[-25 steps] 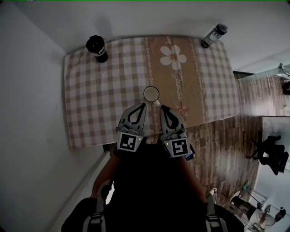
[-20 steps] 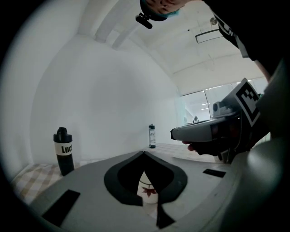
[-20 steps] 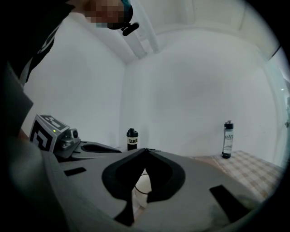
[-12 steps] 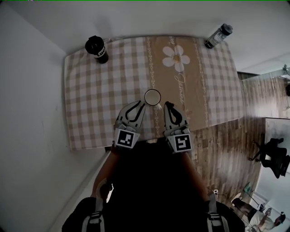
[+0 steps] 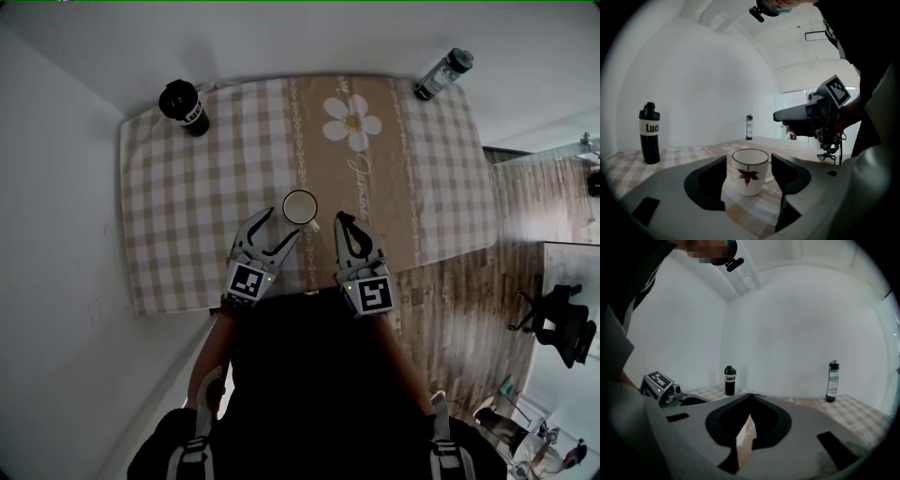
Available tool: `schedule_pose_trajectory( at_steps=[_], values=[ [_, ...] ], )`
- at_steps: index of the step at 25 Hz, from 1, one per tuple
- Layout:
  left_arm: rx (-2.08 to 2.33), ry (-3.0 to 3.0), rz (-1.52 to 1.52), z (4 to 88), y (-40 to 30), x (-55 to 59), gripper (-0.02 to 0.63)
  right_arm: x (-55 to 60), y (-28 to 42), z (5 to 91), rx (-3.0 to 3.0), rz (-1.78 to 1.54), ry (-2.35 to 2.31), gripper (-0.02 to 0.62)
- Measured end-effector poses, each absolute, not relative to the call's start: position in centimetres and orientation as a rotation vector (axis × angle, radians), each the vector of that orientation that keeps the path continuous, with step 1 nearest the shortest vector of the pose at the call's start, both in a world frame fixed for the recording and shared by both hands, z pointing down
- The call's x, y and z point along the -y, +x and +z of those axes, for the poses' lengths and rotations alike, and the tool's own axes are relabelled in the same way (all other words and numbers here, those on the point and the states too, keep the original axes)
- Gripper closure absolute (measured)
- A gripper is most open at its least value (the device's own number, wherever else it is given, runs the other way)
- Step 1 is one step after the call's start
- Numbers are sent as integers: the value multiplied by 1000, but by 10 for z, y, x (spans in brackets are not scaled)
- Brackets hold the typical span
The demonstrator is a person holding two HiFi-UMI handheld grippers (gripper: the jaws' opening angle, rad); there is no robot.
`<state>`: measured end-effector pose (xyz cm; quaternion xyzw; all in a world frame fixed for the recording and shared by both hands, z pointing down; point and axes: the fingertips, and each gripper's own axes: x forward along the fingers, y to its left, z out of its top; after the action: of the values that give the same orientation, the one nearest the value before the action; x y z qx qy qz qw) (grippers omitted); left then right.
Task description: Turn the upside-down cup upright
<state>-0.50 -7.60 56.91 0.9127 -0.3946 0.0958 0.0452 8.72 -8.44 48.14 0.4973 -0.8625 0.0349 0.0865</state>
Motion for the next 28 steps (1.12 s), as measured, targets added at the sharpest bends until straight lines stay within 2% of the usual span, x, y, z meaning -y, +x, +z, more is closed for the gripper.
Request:
schedule_pose_trajectory(
  at_steps=[1, 2, 8, 12, 28],
  values=[
    [1183, 2791, 295, 574, -3, 77, 268, 86, 90, 482, 2568, 105, 1478, 591],
    [1171, 2799, 303, 579, -2, 78, 249, 87, 93, 482, 2566, 105, 1474, 591],
    [1111, 2791, 383, 597, 6, 88, 195, 97, 103, 480, 2562, 92, 1459, 591],
    [1111, 2857, 444, 616, 7, 92, 192, 99, 99, 479, 2573, 87, 1458, 591],
    [1031, 2847, 378, 614, 38, 111, 192, 101, 109, 478, 2530, 96, 1500, 591]
  ],
)
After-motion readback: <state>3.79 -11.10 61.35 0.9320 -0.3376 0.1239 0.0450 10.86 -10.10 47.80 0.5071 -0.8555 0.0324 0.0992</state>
